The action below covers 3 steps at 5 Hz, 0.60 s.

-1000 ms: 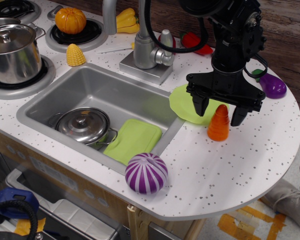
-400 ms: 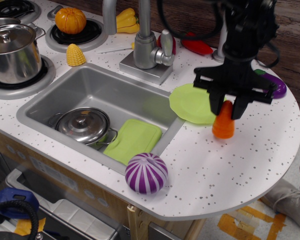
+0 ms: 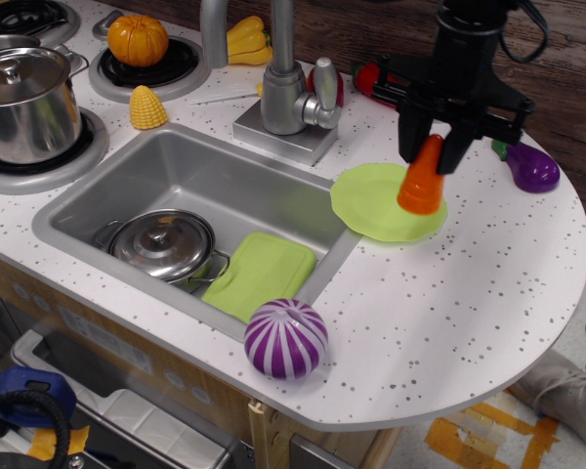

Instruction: Put carrot on plate

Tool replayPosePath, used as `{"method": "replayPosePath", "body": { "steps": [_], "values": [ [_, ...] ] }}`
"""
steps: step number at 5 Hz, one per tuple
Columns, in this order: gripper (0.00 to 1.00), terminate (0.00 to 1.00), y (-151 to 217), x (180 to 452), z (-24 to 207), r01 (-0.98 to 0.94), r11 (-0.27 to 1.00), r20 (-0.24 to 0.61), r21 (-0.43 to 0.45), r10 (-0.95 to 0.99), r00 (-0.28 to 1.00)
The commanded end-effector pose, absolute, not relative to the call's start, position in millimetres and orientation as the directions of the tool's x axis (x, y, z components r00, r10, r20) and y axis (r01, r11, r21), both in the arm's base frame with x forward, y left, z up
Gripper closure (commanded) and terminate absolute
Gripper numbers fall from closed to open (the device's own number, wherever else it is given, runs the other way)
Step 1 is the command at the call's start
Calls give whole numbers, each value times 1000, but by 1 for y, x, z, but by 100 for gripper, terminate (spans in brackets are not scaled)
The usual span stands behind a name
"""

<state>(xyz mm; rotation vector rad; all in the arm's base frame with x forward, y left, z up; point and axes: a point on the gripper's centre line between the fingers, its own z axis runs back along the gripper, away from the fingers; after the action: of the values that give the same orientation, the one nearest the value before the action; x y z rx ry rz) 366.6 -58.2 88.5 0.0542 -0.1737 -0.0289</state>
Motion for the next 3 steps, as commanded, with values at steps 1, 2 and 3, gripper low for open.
{"method": "replayPosePath", "body": {
  "steps": [1,2,3],
  "values": [
    [100,0,-33,388,88,55,997,290,55,-69,955],
    [100,0,-30,391,75,68,997,318,44,-78,945],
    [100,0,-30,389,65,76,997,331,15,-77,940]
  ]
}}
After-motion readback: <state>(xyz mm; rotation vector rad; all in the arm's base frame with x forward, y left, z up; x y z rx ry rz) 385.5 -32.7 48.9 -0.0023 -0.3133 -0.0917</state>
